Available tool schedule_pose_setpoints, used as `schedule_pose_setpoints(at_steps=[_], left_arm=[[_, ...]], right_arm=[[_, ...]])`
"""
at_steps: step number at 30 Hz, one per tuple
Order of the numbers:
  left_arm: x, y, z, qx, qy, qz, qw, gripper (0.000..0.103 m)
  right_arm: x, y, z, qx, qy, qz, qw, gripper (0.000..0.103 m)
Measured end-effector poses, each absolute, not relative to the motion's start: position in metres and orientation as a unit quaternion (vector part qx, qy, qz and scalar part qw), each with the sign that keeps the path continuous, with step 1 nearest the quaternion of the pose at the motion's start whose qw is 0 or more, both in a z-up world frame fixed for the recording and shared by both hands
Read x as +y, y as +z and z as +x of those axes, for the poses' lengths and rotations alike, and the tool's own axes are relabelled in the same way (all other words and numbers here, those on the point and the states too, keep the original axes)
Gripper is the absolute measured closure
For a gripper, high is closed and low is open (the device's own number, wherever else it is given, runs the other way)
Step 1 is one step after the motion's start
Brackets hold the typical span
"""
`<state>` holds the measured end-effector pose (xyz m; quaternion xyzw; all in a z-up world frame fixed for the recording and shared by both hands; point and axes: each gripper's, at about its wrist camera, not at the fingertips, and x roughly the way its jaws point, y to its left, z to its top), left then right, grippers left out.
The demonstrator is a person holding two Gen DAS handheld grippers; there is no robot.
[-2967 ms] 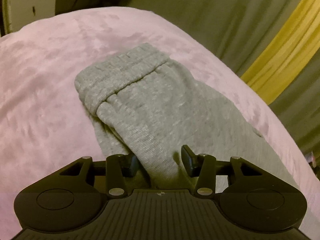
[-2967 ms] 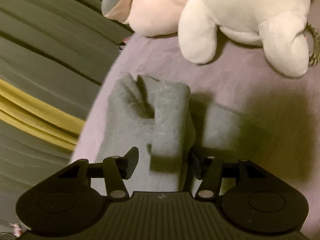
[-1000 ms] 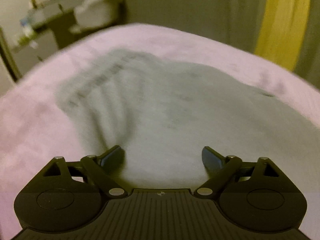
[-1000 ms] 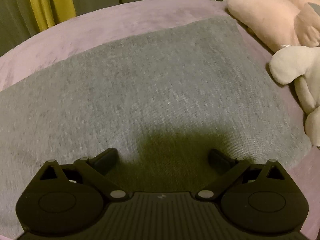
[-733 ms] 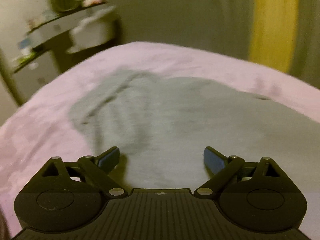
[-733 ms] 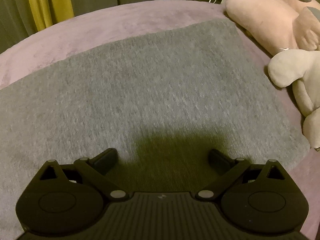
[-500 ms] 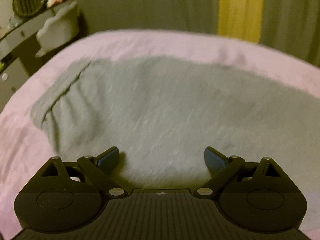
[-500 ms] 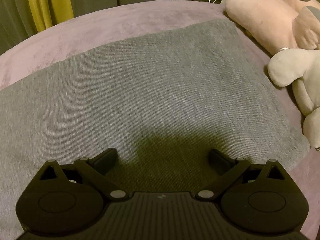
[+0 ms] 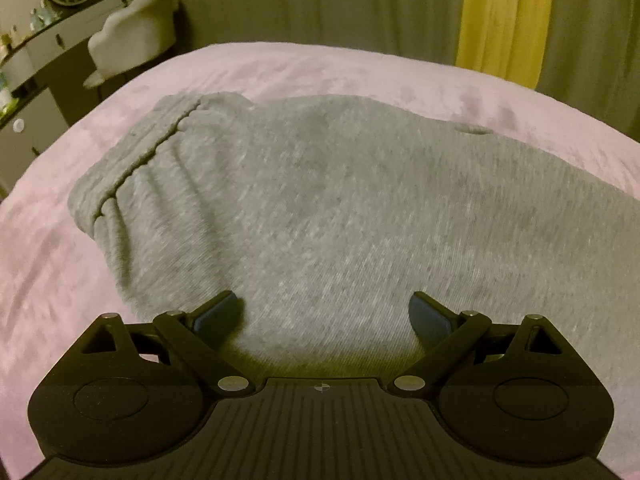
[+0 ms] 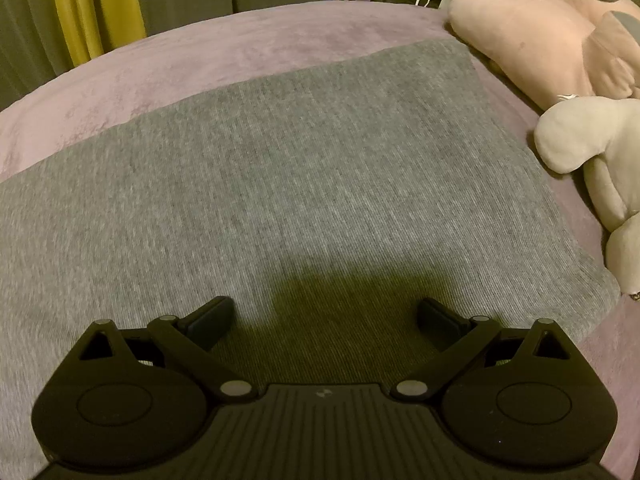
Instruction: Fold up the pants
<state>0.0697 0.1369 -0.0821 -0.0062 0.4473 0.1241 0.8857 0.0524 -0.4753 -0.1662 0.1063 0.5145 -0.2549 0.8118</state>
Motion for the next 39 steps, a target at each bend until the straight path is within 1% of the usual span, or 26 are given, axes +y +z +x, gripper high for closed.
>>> schedule_pose_setpoints(at_steps=[4, 10, 13, 16, 18, 22, 25, 26, 27, 28, 29, 30, 31, 32, 33, 35, 36, 39], left_arm=[[0.141, -0.081, 0.069, 0.442, 0.138, -0.008, 0.886, 0.005], [0.165, -0.076, 0.060, 0.413, 0.303, 0.051, 0.857, 0.005], [0.186, -0.073, 0.051, 0.413, 0.285, -0.025, 0.865, 0.005], [0.196, -0.081, 0.051, 0.427, 0.275, -0.067, 0.859, 0.004], [0.198, -0.083, 0.050, 0.426, 0.273, -0.078, 0.859, 0.004], [0.196, -0.086, 0.050, 0.427, 0.271, -0.070, 0.860, 0.003], [0.194, -0.090, 0.051, 0.434, 0.269, -0.072, 0.857, 0.002], [0.195, -0.091, 0.051, 0.436, 0.268, -0.076, 0.856, 0.001], [0.197, -0.092, 0.052, 0.437, 0.267, -0.082, 0.855, 0.001], [0.200, -0.091, 0.051, 0.437, 0.267, -0.089, 0.855, 0.000], [0.201, -0.092, 0.050, 0.436, 0.266, -0.095, 0.854, 0.000], [0.203, -0.093, 0.050, 0.436, 0.266, -0.098, 0.854, 0.000], [0.204, -0.094, 0.050, 0.436, 0.266, -0.099, 0.854, 0.000], [0.204, -0.095, 0.050, 0.436, 0.266, -0.099, 0.854, 0.000], [0.204, -0.095, 0.050, 0.436, 0.267, -0.098, 0.854, 0.000], [0.203, -0.096, 0.051, 0.435, 0.268, -0.097, 0.854, 0.000], [0.203, -0.096, 0.051, 0.435, 0.268, -0.098, 0.854, 0.000], [0.203, -0.097, 0.052, 0.434, 0.267, -0.100, 0.854, 0.000]], right_arm=[[-0.475, -0.167, 0.053, 0.513, -0.257, 0.106, 0.812, 0.004], [-0.475, -0.168, 0.055, 0.512, -0.260, 0.103, 0.812, 0.004], [-0.473, -0.166, 0.059, 0.510, -0.267, 0.099, 0.811, 0.004], [-0.464, -0.159, 0.068, 0.504, -0.270, 0.087, 0.816, 0.004], [-0.451, -0.148, 0.079, 0.492, -0.240, 0.095, 0.831, 0.004], [-0.410, -0.122, 0.117, 0.457, -0.130, 0.148, 0.867, 0.004], [-0.363, -0.115, 0.161, 0.454, -0.028, 0.175, 0.873, 0.006], [-0.347, -0.115, 0.174, 0.457, -0.007, 0.169, 0.873, 0.009], [-0.330, -0.114, 0.187, 0.460, 0.010, 0.155, 0.874, 0.015], [-0.310, -0.114, 0.200, 0.460, 0.026, 0.129, 0.878, 0.019], [-0.294, -0.114, 0.210, 0.459, 0.035, 0.106, 0.882, 0.027], [-0.276, -0.115, 0.221, 0.458, 0.044, 0.080, 0.884, 0.032], [-0.263, -0.117, 0.230, 0.459, 0.053, 0.062, 0.885, 0.041], [-0.251, -0.120, 0.240, 0.463, 0.062, 0.051, 0.883, 0.054], [-0.241, -0.124, 0.249, 0.470, 0.071, 0.047, 0.878, 0.062], [-0.229, -0.131, 0.258, 0.479, 0.076, 0.044, 0.873, 0.072], [-0.224, -0.133, 0.264, 0.480, 0.076, 0.040, 0.873, 0.074], [-0.207, -0.138, 0.274, 0.486, 0.074, 0.029, 0.870, 0.075]])
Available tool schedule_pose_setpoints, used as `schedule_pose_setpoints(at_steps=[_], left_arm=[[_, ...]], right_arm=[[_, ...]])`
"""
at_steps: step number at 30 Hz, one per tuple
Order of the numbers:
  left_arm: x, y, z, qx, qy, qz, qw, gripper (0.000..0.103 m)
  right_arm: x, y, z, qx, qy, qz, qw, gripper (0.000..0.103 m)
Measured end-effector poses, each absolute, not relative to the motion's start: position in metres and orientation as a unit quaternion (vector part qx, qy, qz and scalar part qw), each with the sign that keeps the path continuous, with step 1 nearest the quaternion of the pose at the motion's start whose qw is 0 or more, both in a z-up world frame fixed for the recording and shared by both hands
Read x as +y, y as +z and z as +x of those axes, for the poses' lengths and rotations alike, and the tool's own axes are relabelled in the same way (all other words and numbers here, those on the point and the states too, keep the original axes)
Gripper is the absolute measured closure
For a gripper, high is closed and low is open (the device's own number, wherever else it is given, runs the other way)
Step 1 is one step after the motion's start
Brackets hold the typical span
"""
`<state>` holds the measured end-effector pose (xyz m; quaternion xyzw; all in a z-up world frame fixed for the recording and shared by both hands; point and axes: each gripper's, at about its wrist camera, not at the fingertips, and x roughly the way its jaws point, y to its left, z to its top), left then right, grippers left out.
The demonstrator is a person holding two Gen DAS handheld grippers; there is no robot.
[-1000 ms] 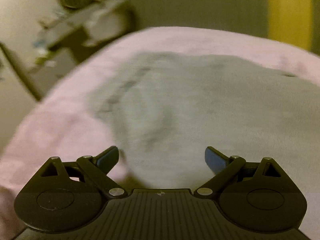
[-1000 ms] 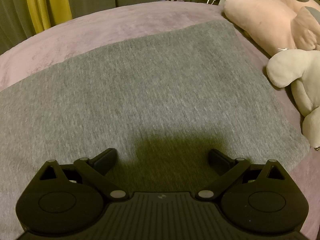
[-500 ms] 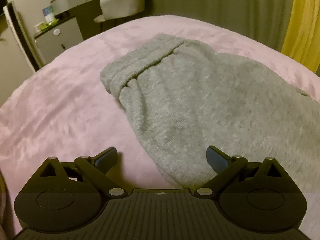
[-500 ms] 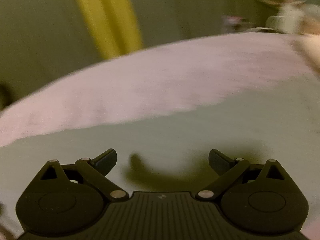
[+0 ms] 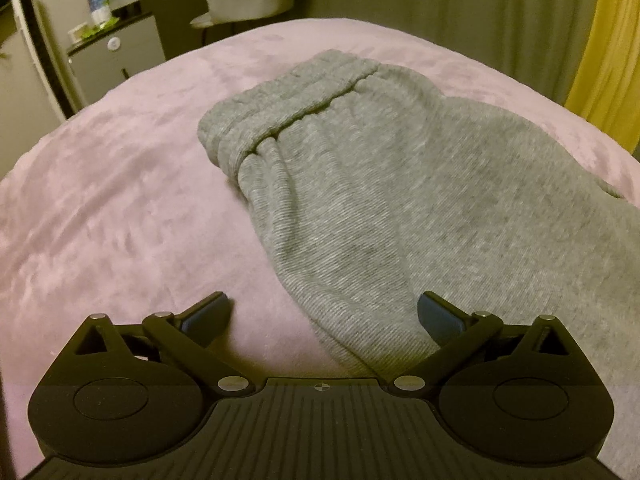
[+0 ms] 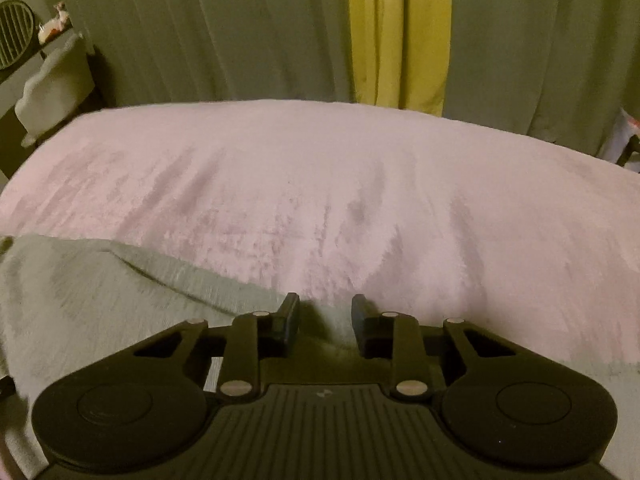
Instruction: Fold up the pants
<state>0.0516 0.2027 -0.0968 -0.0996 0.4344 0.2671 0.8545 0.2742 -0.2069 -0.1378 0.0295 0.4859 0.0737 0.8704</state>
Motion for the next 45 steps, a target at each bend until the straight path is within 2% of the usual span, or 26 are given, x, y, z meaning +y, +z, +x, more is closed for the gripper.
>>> schedule_pose_setpoints(at_steps=[4, 14, 25, 26, 28, 30, 35, 42, 45], left_arm=[[0.203, -0.097, 0.052, 0.433, 0.268, -0.099, 0.855, 0.000], [0.204, -0.098, 0.052, 0.432, 0.268, -0.106, 0.855, 0.000], [0.205, -0.098, 0.052, 0.432, 0.268, -0.107, 0.855, 0.000], [0.205, -0.098, 0.052, 0.432, 0.268, -0.107, 0.855, 0.000], [0.205, -0.098, 0.052, 0.432, 0.268, -0.107, 0.854, 0.000], [0.205, -0.098, 0.052, 0.432, 0.268, -0.107, 0.854, 0.000], [0.205, -0.099, 0.052, 0.431, 0.269, -0.107, 0.855, 0.000], [0.206, -0.100, 0.052, 0.430, 0.268, -0.110, 0.855, 0.000], [0.207, -0.100, 0.052, 0.430, 0.267, -0.112, 0.855, 0.000]], right_arm=[[-0.187, -0.142, 0.281, 0.509, 0.106, -0.031, 0.854, 0.075], [-0.166, -0.135, 0.280, 0.542, 0.210, -0.033, 0.813, 0.076], [-0.155, -0.124, 0.237, 0.513, 0.260, -0.069, 0.815, 0.076], [-0.155, -0.121, 0.231, 0.509, 0.274, -0.068, 0.813, 0.075], [-0.150, -0.121, 0.223, 0.505, 0.294, -0.082, 0.807, 0.063], [-0.143, -0.124, 0.217, 0.497, 0.297, -0.112, 0.808, 0.061], [-0.154, -0.112, 0.250, 0.497, 0.277, -0.013, 0.822, 0.061], [-0.160, -0.124, 0.299, 0.498, 0.182, -0.013, 0.848, 0.061], [-0.158, -0.143, 0.315, 0.557, 0.224, 0.022, 0.800, 0.061]])
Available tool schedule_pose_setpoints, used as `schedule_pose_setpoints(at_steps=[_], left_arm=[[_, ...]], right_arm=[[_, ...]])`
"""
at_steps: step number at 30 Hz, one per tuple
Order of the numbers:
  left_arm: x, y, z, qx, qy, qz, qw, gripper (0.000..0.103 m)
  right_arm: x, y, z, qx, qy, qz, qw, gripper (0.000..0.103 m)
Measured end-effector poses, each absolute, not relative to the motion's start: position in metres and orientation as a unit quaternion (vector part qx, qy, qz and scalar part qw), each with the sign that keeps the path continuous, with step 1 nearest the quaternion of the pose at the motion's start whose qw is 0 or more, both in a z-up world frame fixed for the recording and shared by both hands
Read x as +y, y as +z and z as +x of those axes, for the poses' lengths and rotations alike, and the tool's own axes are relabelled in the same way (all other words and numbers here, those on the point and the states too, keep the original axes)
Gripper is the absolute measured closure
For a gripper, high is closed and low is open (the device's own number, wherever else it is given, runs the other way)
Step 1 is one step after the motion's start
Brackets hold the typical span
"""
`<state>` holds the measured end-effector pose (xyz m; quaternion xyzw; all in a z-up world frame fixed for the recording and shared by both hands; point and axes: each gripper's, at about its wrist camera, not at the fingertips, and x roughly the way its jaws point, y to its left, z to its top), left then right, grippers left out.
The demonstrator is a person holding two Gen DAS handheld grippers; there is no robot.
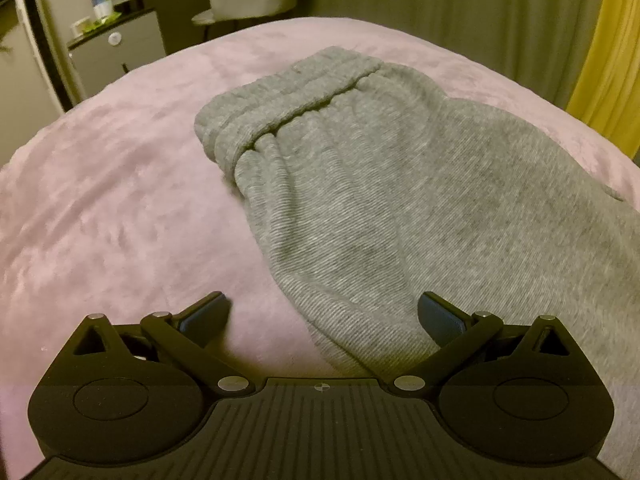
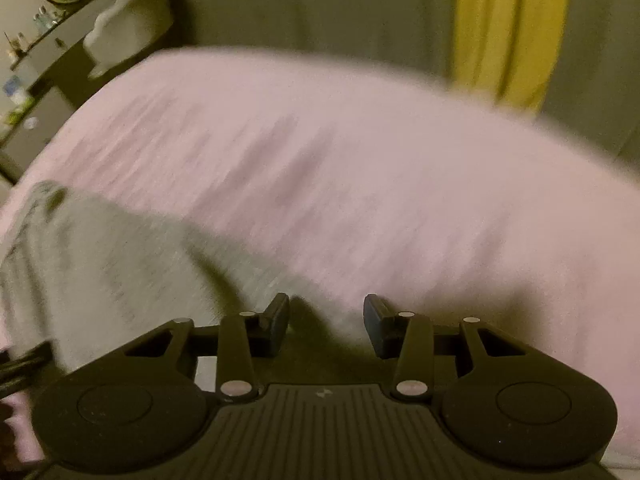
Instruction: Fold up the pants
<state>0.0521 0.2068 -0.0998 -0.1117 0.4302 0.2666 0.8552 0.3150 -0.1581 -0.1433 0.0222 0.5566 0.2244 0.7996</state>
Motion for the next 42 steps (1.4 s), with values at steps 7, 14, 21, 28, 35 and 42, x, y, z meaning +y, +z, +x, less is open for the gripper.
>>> schedule_pose_setpoints(at_steps=[7, 14, 21, 28, 35, 42], left_arm=[[0.207, -0.101, 0.053, 0.430, 0.268, -0.112, 0.855, 0.000], [0.206, -0.101, 0.053, 0.430, 0.268, -0.112, 0.855, 0.000], [0.206, -0.101, 0.054, 0.429, 0.269, -0.109, 0.855, 0.000], [0.206, -0.102, 0.054, 0.429, 0.268, -0.111, 0.856, 0.000], [0.206, -0.102, 0.054, 0.428, 0.268, -0.111, 0.856, 0.000], [0.207, -0.102, 0.055, 0.428, 0.268, -0.113, 0.856, 0.000]], right_arm=[[-0.191, -0.147, 0.335, 0.592, 0.275, 0.185, 0.735, 0.057], [-0.174, -0.163, 0.343, 0.620, 0.316, 0.225, 0.682, 0.006], [-0.139, -0.168, 0.341, 0.642, 0.339, 0.241, 0.644, 0.006], [-0.127, -0.177, 0.360, 0.607, 0.341, 0.375, 0.612, 0.006], [-0.177, -0.131, 0.378, 0.484, 0.280, 0.437, 0.705, 0.013], [-0.155, -0.134, 0.302, 0.592, 0.339, 0.310, 0.662, 0.019]])
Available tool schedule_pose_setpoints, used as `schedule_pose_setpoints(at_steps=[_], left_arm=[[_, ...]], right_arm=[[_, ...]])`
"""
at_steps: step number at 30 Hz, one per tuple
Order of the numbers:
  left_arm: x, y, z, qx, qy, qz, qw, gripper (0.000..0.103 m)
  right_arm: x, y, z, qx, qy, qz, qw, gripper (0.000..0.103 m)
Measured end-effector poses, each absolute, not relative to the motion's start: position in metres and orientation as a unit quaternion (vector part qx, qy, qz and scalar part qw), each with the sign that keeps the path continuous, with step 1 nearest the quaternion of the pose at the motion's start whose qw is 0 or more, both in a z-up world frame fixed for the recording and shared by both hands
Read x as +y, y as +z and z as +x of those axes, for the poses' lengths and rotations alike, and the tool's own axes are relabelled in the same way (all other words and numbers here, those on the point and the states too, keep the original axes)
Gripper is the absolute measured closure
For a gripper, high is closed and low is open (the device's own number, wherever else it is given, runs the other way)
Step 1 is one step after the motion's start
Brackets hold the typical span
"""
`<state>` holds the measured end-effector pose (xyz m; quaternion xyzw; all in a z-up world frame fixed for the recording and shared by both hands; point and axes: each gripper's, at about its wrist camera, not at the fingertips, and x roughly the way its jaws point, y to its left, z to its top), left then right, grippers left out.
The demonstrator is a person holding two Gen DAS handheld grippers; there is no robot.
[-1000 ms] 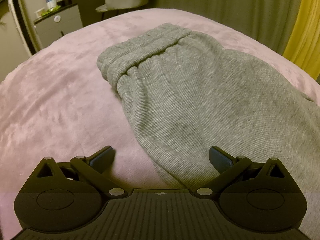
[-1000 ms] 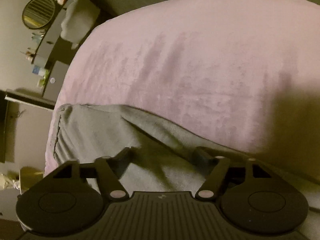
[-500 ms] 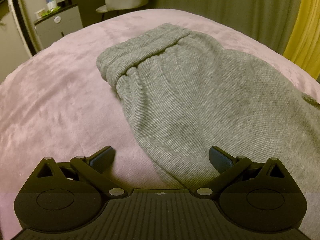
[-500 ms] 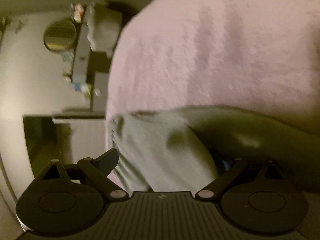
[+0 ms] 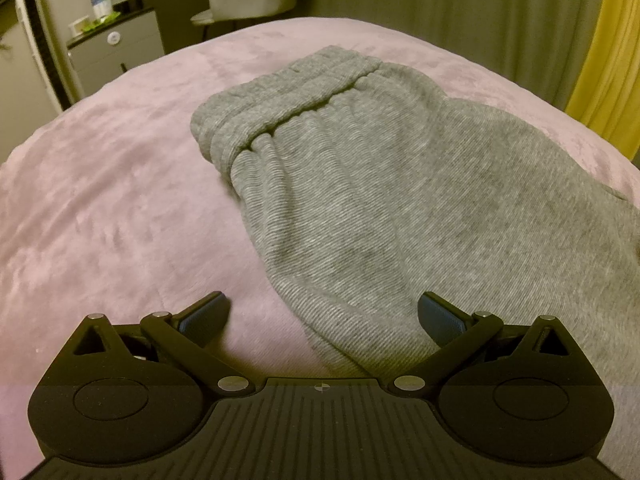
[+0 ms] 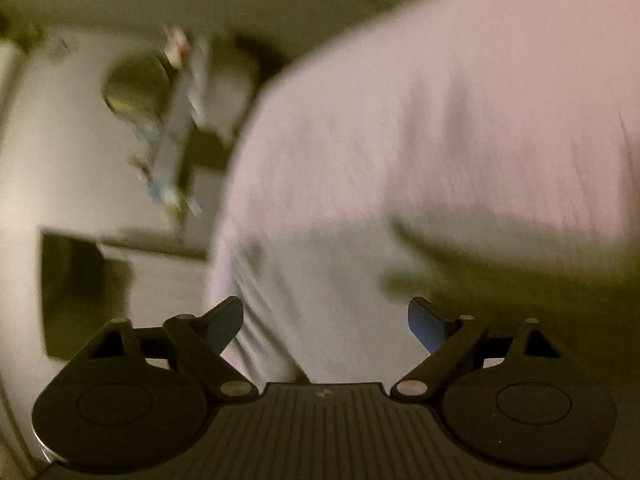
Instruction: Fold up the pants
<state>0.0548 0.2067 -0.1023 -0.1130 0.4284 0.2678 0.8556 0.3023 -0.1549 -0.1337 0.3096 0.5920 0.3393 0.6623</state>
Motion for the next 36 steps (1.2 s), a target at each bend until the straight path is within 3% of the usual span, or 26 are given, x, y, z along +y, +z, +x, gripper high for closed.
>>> schedule_pose_setpoints(at_steps=[1, 3, 4, 5, 7, 8, 9, 10, 13, 17, 19, 22, 23, 26, 29, 30, 36], left_arm=[[0.207, -0.102, 0.055, 0.429, 0.268, -0.113, 0.855, 0.000], [0.207, -0.102, 0.055, 0.428, 0.268, -0.113, 0.856, 0.000], [0.207, -0.103, 0.055, 0.428, 0.268, -0.113, 0.855, 0.000], [0.208, -0.103, 0.055, 0.428, 0.268, -0.114, 0.855, 0.000], [0.208, -0.103, 0.055, 0.428, 0.268, -0.115, 0.856, 0.000], [0.208, -0.103, 0.055, 0.428, 0.268, -0.115, 0.855, 0.000], [0.208, -0.103, 0.055, 0.428, 0.268, -0.116, 0.856, 0.000], [0.208, -0.103, 0.055, 0.428, 0.268, -0.116, 0.856, 0.000], [0.207, -0.103, 0.055, 0.428, 0.268, -0.115, 0.856, 0.000], [0.207, -0.103, 0.055, 0.428, 0.268, -0.116, 0.856, 0.000], [0.207, -0.103, 0.055, 0.428, 0.268, -0.116, 0.856, 0.000], [0.207, -0.103, 0.055, 0.428, 0.267, -0.117, 0.856, 0.000], [0.208, -0.103, 0.055, 0.427, 0.266, -0.118, 0.856, 0.000], [0.209, -0.103, 0.054, 0.427, 0.266, -0.120, 0.856, 0.000], [0.208, -0.103, 0.055, 0.427, 0.268, -0.118, 0.856, 0.000], [0.208, -0.103, 0.055, 0.427, 0.268, -0.117, 0.856, 0.000], [0.207, -0.099, 0.052, 0.427, 0.277, -0.114, 0.853, 0.000]], right_arm=[[-0.152, -0.138, 0.295, 0.604, 0.332, 0.280, 0.668, 0.026], [-0.144, -0.147, 0.294, 0.622, 0.296, 0.217, 0.691, 0.081], [-0.143, -0.151, 0.300, 0.624, 0.272, 0.195, 0.706, 0.096], [-0.142, -0.151, 0.305, 0.618, 0.256, 0.179, 0.722, 0.103], [-0.143, -0.137, 0.309, 0.570, 0.236, 0.160, 0.770, 0.103], [-0.141, -0.122, 0.304, 0.536, 0.194, 0.100, 0.815, 0.103], [-0.136, -0.111, 0.302, 0.509, 0.165, 0.058, 0.843, 0.095], [-0.140, -0.103, 0.299, 0.495, 0.152, 0.054, 0.854, 0.095], [-0.159, -0.091, 0.276, 0.500, 0.195, 0.124, 0.835, 0.095], [-0.160, -0.107, 0.238, 0.535, 0.211, 0.083, 0.814, 0.095], [-0.161, -0.123, 0.239, 0.542, 0.176, 0.057, 0.820, 0.102], [-0.181, -0.117, 0.251, 0.474, 0.078, 0.037, 0.876, 0.103], [-0.190, -0.111, 0.254, 0.461, 0.014, 0.009, 0.887, 0.094], [-0.224, -0.085, 0.245, 0.446, 0.029, 0.086, 0.890, 0.089], [-0.244, -0.069, 0.206, 0.443, 0.047, 0.105, 0.889, 0.067], [-0.251, -0.069, 0.192, 0.445, 0.046, 0.099, 0.889, 0.064], [-0.351, -0.107, 0.103, 0.537, -0.047, 0.110, 0.835, 0.063]])
